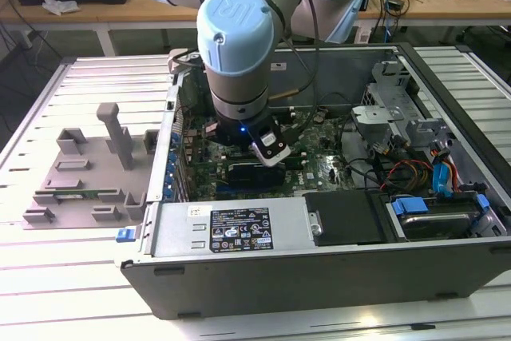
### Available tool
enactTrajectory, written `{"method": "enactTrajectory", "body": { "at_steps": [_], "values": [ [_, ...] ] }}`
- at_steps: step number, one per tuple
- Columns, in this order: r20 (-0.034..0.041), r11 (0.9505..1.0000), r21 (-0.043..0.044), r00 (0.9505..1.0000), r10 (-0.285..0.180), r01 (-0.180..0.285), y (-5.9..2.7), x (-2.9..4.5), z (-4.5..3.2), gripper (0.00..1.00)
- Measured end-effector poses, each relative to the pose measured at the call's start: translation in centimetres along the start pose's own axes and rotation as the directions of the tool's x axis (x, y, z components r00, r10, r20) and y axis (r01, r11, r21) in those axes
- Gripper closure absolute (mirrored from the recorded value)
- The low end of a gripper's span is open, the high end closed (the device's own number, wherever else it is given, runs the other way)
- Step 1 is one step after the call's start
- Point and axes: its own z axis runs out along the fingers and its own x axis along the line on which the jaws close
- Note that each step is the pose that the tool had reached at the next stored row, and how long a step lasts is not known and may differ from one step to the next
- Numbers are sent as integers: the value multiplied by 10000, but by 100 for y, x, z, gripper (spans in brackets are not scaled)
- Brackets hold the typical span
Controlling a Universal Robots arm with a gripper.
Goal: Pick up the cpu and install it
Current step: 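Install the second cpu locking lever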
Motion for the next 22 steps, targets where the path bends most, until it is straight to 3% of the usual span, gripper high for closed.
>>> {"method": "enactTrajectory", "body": {
  "at_steps": [11, 14, 16, 17, 18, 19, 22],
  "values": [
    [0, 10000, -12, 10000, 3, -3, -1, 1, 3, 89],
    [-2, 10000, 16, 10000, 3, -3, 37, -4, -99, 89],
    [-5, 10000, 99, 10000, 0, 0, 57, -11, -150, 89],
    [-8, 9998, 201, 10000, -4, 4, 67, -17, -176, 89],
    [-20, 9971, 762, 10000, 22, -20, 74, -28, -198, 89],
    [4, 9936, 1128, 9999, 108, -107, 77, -31, -199, 89],
    [54, 9930, 1157, 9997, 242, -246, 112, -32, -186, 89]
  ]
}}
